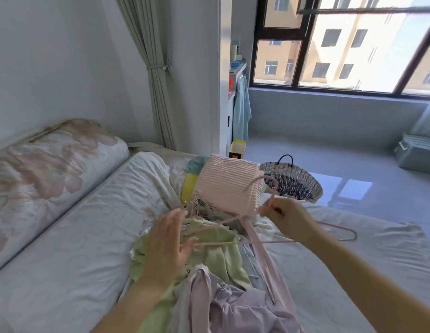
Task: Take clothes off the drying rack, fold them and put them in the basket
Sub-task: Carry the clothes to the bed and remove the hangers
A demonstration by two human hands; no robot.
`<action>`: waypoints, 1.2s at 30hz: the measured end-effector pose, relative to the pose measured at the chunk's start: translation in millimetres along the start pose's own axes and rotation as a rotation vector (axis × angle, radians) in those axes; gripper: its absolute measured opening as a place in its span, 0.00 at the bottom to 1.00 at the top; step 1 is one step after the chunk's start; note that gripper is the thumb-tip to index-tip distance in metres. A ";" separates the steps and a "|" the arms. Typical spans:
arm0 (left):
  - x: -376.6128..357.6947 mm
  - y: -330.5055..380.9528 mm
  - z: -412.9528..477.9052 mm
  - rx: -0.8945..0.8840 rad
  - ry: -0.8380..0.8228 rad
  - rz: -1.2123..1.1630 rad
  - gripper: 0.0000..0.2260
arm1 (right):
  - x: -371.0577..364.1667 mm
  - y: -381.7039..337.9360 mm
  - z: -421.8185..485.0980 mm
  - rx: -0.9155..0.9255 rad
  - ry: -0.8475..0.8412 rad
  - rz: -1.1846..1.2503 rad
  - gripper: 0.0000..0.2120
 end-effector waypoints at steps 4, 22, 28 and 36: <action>5.2 -30.1 -37.5 0.315 -0.471 -0.129 0.08 | -50.8 0.1 -13.9 0.032 -0.108 0.000 0.18; -5.2 -103.3 -229.3 1.178 -0.323 -0.240 0.12 | -330.7 -56.5 -115.2 0.115 -0.519 -0.165 0.26; -5.2 -213.6 -283.8 1.255 -0.173 0.009 0.12 | -338.4 20.9 -158.9 -0.110 -0.307 -0.071 0.35; 30.1 -307.2 -369.6 1.433 -0.279 0.174 0.07 | -337.6 96.1 -223.6 -0.328 -0.432 -0.186 0.22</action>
Point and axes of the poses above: each hand's wrist, its own z-axis towards the middle knuckle, its own x-axis out of the back of the hand, y = z × x, the point moved 1 cm from there along z, towards the middle knuckle, and after that the axes turned 11 degrees about y, right-handed, at the moved point
